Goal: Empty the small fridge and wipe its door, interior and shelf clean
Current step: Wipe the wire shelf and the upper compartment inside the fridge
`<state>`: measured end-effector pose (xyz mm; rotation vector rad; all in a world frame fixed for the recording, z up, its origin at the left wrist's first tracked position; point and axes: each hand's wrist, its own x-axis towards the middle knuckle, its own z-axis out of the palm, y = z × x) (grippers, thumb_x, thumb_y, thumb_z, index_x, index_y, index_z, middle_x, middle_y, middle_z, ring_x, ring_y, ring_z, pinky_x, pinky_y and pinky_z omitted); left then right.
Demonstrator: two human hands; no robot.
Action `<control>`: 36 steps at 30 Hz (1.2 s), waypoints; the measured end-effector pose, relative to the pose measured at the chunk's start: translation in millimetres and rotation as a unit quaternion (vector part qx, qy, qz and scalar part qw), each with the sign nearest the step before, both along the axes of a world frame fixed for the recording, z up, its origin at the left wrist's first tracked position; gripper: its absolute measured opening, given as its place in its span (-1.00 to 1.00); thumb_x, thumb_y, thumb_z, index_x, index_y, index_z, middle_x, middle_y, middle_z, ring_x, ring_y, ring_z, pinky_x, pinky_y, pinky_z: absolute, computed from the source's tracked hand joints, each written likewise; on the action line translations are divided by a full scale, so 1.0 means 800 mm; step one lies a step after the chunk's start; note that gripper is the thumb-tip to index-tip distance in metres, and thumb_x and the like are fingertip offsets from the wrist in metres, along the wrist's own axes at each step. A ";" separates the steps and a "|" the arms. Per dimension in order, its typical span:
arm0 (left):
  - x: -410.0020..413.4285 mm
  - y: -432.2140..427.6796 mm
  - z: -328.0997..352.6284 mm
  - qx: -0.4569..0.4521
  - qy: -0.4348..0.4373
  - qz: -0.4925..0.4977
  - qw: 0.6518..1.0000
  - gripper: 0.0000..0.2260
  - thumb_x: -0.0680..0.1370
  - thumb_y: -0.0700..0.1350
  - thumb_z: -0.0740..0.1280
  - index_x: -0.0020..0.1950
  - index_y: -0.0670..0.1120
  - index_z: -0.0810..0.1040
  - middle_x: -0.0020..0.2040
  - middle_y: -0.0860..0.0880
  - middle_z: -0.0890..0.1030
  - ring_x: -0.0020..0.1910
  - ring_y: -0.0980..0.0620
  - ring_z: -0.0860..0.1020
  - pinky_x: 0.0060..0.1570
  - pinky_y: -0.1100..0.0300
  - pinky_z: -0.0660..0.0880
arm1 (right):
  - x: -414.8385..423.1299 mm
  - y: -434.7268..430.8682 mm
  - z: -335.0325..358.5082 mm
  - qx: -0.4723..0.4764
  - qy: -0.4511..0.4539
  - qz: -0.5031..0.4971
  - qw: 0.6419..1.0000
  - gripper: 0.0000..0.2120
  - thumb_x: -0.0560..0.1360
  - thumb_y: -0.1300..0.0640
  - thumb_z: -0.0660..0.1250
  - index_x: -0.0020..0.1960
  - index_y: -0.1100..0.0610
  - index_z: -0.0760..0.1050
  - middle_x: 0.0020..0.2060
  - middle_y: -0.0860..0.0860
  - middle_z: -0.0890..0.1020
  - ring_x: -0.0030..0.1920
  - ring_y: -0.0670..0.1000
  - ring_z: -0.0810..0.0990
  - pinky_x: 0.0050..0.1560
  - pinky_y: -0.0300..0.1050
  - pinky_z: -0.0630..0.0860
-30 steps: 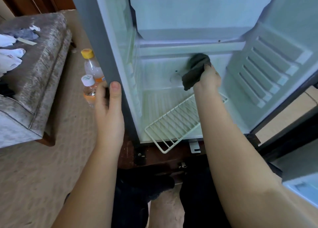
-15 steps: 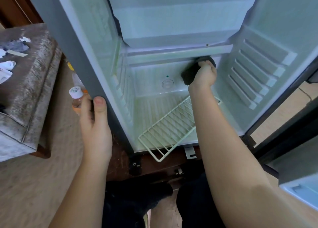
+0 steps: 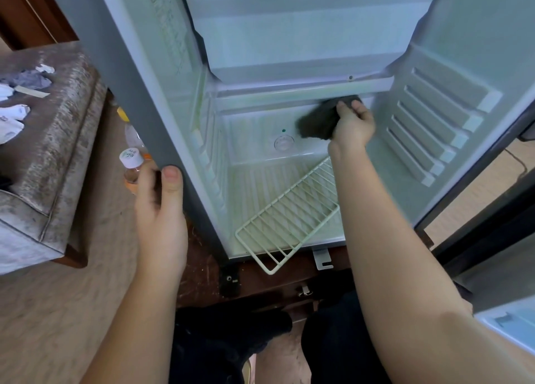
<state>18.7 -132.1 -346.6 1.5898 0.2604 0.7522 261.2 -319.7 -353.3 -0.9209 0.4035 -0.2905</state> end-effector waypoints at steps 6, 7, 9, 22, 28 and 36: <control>0.002 0.000 -0.001 0.003 0.003 0.007 1.000 -0.59 0.42 0.48 0.23 0.15 0.31 0.52 0.23 -0.23 0.43 0.26 -0.36 0.35 0.24 -0.56 0.17 | -0.031 0.089 -0.011 -0.058 -0.016 0.184 0.981 -0.73 0.39 0.41 0.43 -0.23 0.11 0.43 -0.30 0.02 0.48 -0.23 0.05 0.49 -0.09 -0.05 0.48; 0.002 0.001 -0.002 0.006 0.002 0.007 1.000 -0.59 0.42 0.47 0.23 0.15 0.32 0.52 0.26 -0.20 0.44 0.29 -0.33 0.35 0.24 -0.56 0.17 | -0.035 0.095 -0.013 -0.062 -0.023 0.199 0.978 -0.76 0.40 0.40 0.43 -0.22 0.12 0.45 -0.30 0.02 0.49 -0.22 0.05 0.50 -0.09 -0.05 0.49; 0.001 0.001 -0.002 -0.001 -0.001 0.001 1.000 -0.58 0.41 0.47 0.24 0.15 0.31 0.52 0.26 -0.18 0.45 0.30 -0.34 0.35 0.24 -0.56 0.17 | -0.034 0.094 -0.014 -0.088 -0.029 0.177 0.980 -0.77 0.39 0.40 0.44 -0.23 0.12 0.48 -0.32 0.02 0.52 -0.22 0.05 0.53 -0.04 -0.03 0.54; -0.007 -0.004 0.016 -0.012 -0.017 -0.028 0.999 -0.70 0.45 0.22 0.27 0.09 0.12 0.52 0.01 0.19 0.63 0.06 0.17 0.57 0.15 0.12 0.50 | -0.034 0.011 0.029 -0.457 -0.162 -0.151 0.862 -0.80 0.49 0.19 0.27 0.07 0.15 0.57 0.01 -0.05 0.63 0.06 -0.06 0.57 0.16 -0.29 0.42; -0.006 0.001 0.018 -0.005 -0.035 -0.042 0.998 -0.67 0.46 0.16 0.27 0.14 0.03 0.50 0.00 0.27 0.64 0.06 0.27 0.57 0.05 0.37 0.47 | -0.044 0.026 0.011 -0.691 -0.123 -0.117 0.702 -0.53 0.42 0.13 0.28 0.33 0.16 0.43 0.30 0.05 0.48 0.35 0.10 0.37 0.36 0.02 0.18; -0.005 -0.001 0.021 -0.006 -0.043 -0.032 0.999 -0.65 0.45 0.17 0.27 0.14 0.02 0.51 0.01 0.28 0.62 0.07 0.27 0.57 0.10 0.37 0.47 | -0.070 0.091 0.034 -0.792 -0.213 -0.022 0.572 -0.56 0.32 0.18 0.33 0.21 0.15 0.53 0.13 0.07 0.59 0.15 0.18 0.49 0.09 0.03 0.35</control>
